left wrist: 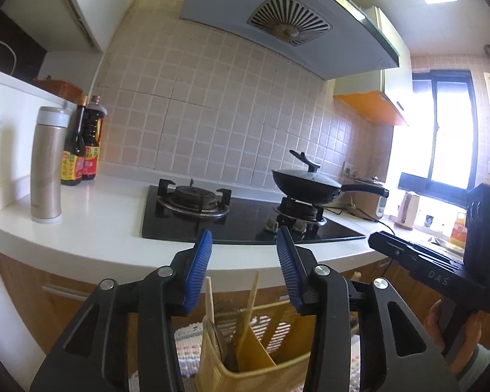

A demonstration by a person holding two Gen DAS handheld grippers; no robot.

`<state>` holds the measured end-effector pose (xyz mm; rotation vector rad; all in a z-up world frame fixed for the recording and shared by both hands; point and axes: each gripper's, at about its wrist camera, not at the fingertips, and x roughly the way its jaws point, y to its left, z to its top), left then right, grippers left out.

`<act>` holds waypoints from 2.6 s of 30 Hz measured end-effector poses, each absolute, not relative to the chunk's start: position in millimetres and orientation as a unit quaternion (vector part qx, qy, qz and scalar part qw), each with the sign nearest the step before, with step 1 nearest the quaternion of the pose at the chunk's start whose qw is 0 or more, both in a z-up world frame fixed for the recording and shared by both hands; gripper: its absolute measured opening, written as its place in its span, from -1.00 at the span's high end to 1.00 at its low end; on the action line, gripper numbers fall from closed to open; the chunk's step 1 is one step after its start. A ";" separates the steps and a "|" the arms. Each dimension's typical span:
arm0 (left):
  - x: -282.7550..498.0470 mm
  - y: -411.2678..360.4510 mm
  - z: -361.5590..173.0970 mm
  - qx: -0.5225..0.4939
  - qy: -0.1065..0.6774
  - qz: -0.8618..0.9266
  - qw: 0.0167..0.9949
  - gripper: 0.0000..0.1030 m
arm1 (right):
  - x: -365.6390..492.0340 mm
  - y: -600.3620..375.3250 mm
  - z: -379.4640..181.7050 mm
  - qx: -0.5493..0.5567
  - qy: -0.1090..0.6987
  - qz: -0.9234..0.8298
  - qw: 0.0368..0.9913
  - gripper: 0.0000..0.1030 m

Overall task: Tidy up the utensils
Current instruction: 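Carry both chopsticks to the yellow basket and release them inside, then grasp a clear spoon with the right tool while the left grasps a chopstick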

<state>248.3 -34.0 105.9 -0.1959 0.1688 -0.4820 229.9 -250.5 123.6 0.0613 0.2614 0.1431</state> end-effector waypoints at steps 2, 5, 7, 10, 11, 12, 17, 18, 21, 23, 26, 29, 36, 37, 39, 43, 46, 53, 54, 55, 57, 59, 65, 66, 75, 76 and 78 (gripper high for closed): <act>239.4 -30.5 110.1 -0.095 0.083 -0.240 0.962 0.22 | 219.5 -252.1 125.5 0.034 0.138 0.072 0.987 0.48; 225.8 -25.3 118.1 -0.099 0.087 -0.248 0.960 0.11 | 204.6 -252.0 127.2 0.034 0.155 0.073 0.985 0.47; 214.1 -22.0 123.7 -0.102 0.090 -0.252 0.958 0.09 | 194.5 -249.6 127.4 0.030 0.164 0.071 0.984 0.47; 197.0 -19.4 128.7 -0.104 0.100 -0.260 0.955 0.09 | 174.0 -245.6 126.3 0.024 0.180 0.062 0.981 0.38; 190.8 -19.0 129.3 -0.101 0.104 -0.260 0.955 0.09 | 166.9 -244.4 125.1 0.024 0.188 0.062 0.980 0.27; 186.3 -19.3 129.3 -0.098 0.106 -0.258 0.955 0.09 | 161.0 -243.2 123.5 0.025 0.193 0.063 0.979 0.14; 155.1 -23.0 124.4 -0.067 0.134 -0.257 0.955 0.09 | 124.0 -230.3 107.9 0.015 0.226 0.070 0.971 0.09; 148.6 -23.9 121.3 -0.061 0.145 -0.260 0.953 0.09 | 118.9 -227.0 103.4 0.012 0.236 0.071 0.969 0.09; 131.3 -26.0 107.5 -0.045 0.177 -0.261 0.948 0.06 | 101.2 -216.2 81.0 0.007 0.274 0.067 0.959 0.09; 122.3 -27.5 93.8 -0.038 0.203 -0.261 0.943 0.05 | 90.3 -210.5 60.2 0.015 0.308 0.070 0.949 0.09; 114.9 -30.2 66.5 -0.034 0.259 -0.260 0.929 0.05 | 76.5 -203.6 32.3 0.033 0.352 0.073 0.933 0.10; 110.3 -33.1 36.3 -0.036 0.314 -0.259 0.913 0.05 | 66.5 -190.3 7.3 0.054 0.393 0.097 0.913 0.10; 104.3 -41.9 -15.4 -0.042 0.395 -0.254 0.882 0.07 | 43.8 -147.2 -34.3 0.009 0.437 0.105 0.893 0.30; 103.9 -43.8 -20.6 -0.042 0.402 -0.252 0.879 0.08 | 41.4 -142.8 -39.1 0.000 0.440 0.099 0.892 0.31; 104.0 -46.1 -31.2 -0.046 0.416 -0.248 0.874 0.08 | 38.4 -139.5 -47.3 -0.003 0.449 0.093 0.888 0.35; 104.3 -52.2 -48.7 -0.043 0.435 -0.243 0.866 0.11 | 33.6 -137.9 -52.5 -0.015 0.448 0.076 0.891 0.50; 107.0 -59.8 -55.3 -0.035 0.447 -0.239 0.861 0.17 | 30.9 -133.4 -53.0 -0.039 0.443 0.061 0.893 0.68; 121.9 -87.2 -59.3 0.003 0.465 -0.228 0.855 0.24 | 26.9 -152.9 -50.4 -0.004 0.444 0.047 0.895 0.80; 123.3 -91.9 -59.0 0.013 0.466 -0.222 0.856 0.27 | 26.7 -155.0 -50.1 -0.002 0.445 0.044 0.895 0.80; 124.4 -96.4 -58.8 0.025 0.467 -0.216 0.857 0.32 | 25.6 -157.6 -49.6 -0.001 0.445 0.041 0.895 0.80; 125.4 -105.6 -58.6 0.051 0.467 -0.200 0.860 0.52 | 24.5 -163.5 -47.8 0.002 0.444 0.036 0.895 0.80; 125.8 -117.1 -58.4 0.081 0.464 -0.182 0.863 0.67 | 23.1 -169.8 -46.3 0.006 0.445 0.028 0.895 0.80; 130.8 -110.0 -60.0 0.074 0.469 -0.166 0.864 0.92 | 21.0 -187.4 -44.1 0.020 0.446 0.007 0.895 0.80; 130.7 -104.5 -58.9 0.065 0.468 -0.163 0.866 0.92 | 21.0 -189.6 -44.4 0.023 0.447 0.005 0.894 0.80; 139.1 -64.5 -57.3 0.003 0.480 -0.184 0.858 0.91 | 28.6 -203.1 -47.4 0.060 0.470 0.034 0.880 0.77; 141.1 -63.8 -59.3 0.000 0.485 -0.191 0.853 0.91 | 32.2 -206.0 -45.8 0.069 0.473 0.041 0.878 0.77; 139.5 -57.5 -60.4 -0.004 0.490 -0.199 0.849 0.90 | 40.4 -209.9 -41.1 0.076 0.477 0.048 0.874 0.76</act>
